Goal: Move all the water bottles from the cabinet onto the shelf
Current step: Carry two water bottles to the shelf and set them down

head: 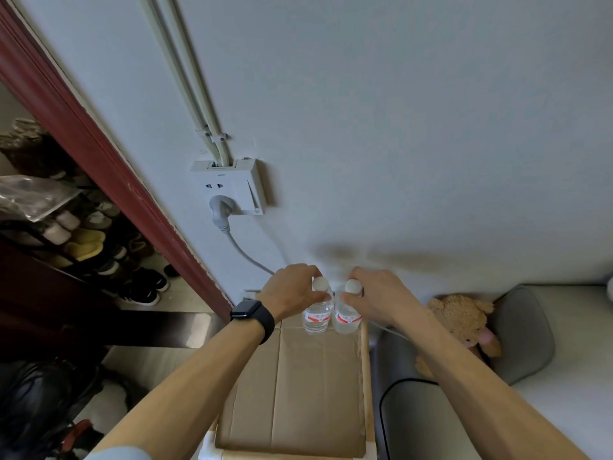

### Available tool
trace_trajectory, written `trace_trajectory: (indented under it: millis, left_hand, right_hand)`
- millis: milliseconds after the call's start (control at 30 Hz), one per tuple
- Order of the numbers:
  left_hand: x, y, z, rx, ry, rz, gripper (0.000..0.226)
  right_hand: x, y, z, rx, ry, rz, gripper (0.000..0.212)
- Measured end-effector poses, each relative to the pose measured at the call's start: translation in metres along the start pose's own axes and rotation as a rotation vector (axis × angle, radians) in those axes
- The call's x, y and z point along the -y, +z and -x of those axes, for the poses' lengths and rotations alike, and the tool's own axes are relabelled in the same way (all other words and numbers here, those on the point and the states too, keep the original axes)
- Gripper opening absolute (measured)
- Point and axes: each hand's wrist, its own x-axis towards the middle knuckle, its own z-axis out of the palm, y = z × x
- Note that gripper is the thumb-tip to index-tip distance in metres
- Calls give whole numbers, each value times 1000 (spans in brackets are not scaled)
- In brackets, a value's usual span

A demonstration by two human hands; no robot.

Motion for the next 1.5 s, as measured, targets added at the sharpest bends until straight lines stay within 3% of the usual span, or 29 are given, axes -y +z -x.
trace_trajectory:
  millis: [333, 800, 1000, 1133, 1233, 1300, 1433, 1500]
  left_hand:
    - [7, 1, -3, 20, 22, 117, 38]
    - [9, 8, 3, -16, -5, 150, 40]
    - [10, 6, 13, 80, -61, 106, 71]
    - [14, 7, 20, 100, -110, 85, 78]
    - [23, 11, 28, 130, -134, 133, 80]
    - [30, 14, 39, 148, -151, 165, 79]
    - [51, 33, 69, 146, -202, 192, 63]
    - [64, 51, 90, 148, -263, 216, 53]
  right_hand:
    - [-5, 16, 2, -109, 5, -152, 32]
    - [-2, 8, 2, -37, 8, -128, 30]
    - [0, 7, 3, 28, 88, -35, 48]
    - [0, 6, 9, 16, 134, -2, 72]
    - [-3, 8, 20, -11, 160, -31, 78]
    - [-4, 11, 35, -33, 175, -64, 71]
    - [-4, 28, 70, -88, 202, -164, 35]
    - [-2, 43, 84, -23, 160, -154, 21]
